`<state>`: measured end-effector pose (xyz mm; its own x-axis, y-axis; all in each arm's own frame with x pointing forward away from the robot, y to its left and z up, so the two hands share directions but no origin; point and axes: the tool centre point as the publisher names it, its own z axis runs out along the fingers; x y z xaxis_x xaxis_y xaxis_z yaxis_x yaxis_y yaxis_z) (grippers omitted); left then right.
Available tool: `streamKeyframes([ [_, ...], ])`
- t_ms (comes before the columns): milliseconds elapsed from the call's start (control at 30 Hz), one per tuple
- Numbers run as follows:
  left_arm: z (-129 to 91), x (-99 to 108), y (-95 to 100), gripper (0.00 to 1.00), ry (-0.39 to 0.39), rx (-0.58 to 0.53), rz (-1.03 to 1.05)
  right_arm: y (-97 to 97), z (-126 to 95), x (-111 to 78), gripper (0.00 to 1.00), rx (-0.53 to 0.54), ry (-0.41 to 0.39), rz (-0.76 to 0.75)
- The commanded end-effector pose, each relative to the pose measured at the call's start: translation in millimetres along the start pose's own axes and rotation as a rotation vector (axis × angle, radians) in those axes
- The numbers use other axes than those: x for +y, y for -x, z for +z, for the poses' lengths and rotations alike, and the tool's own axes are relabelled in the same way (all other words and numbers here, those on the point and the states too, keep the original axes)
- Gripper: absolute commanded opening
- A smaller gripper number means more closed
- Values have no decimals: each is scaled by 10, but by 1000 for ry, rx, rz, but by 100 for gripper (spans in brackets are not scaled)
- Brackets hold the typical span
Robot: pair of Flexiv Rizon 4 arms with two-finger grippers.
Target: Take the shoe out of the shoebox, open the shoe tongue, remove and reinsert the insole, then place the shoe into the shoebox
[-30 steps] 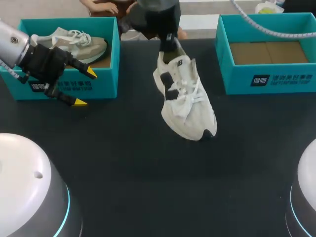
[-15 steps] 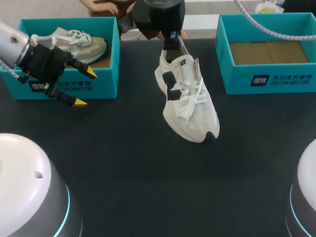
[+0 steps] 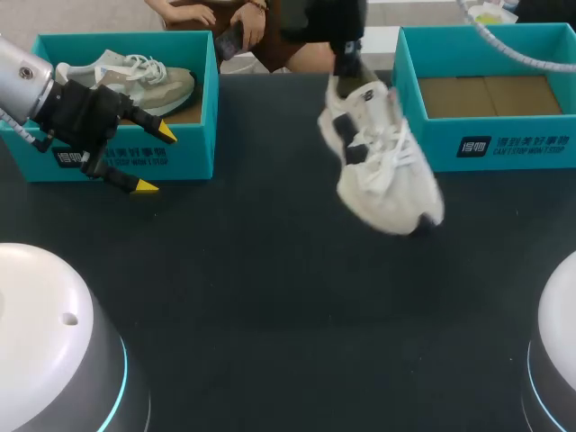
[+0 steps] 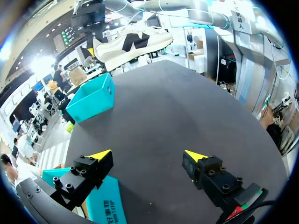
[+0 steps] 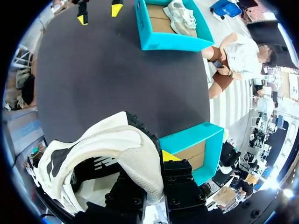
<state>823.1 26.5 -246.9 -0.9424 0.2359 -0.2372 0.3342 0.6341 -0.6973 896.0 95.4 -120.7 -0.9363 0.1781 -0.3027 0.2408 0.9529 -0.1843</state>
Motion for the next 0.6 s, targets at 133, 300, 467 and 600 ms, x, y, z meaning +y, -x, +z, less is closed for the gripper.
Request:
streamKeyframes([
  [133,-1,-1,-6,100,3,1,0,385,356,-651,0,22,0,-17],
  [300,-1,-1,-6,100,3,1,0,676,541,-1056,0,30,-44,-3],
  [467,-1,-1,-6,100,3,1,0,971,695,-1322,0,20,-66,31],
  [600,-1,-1,-6,100,3,1,0,1169,860,-1518,0,21,-68,25],
])
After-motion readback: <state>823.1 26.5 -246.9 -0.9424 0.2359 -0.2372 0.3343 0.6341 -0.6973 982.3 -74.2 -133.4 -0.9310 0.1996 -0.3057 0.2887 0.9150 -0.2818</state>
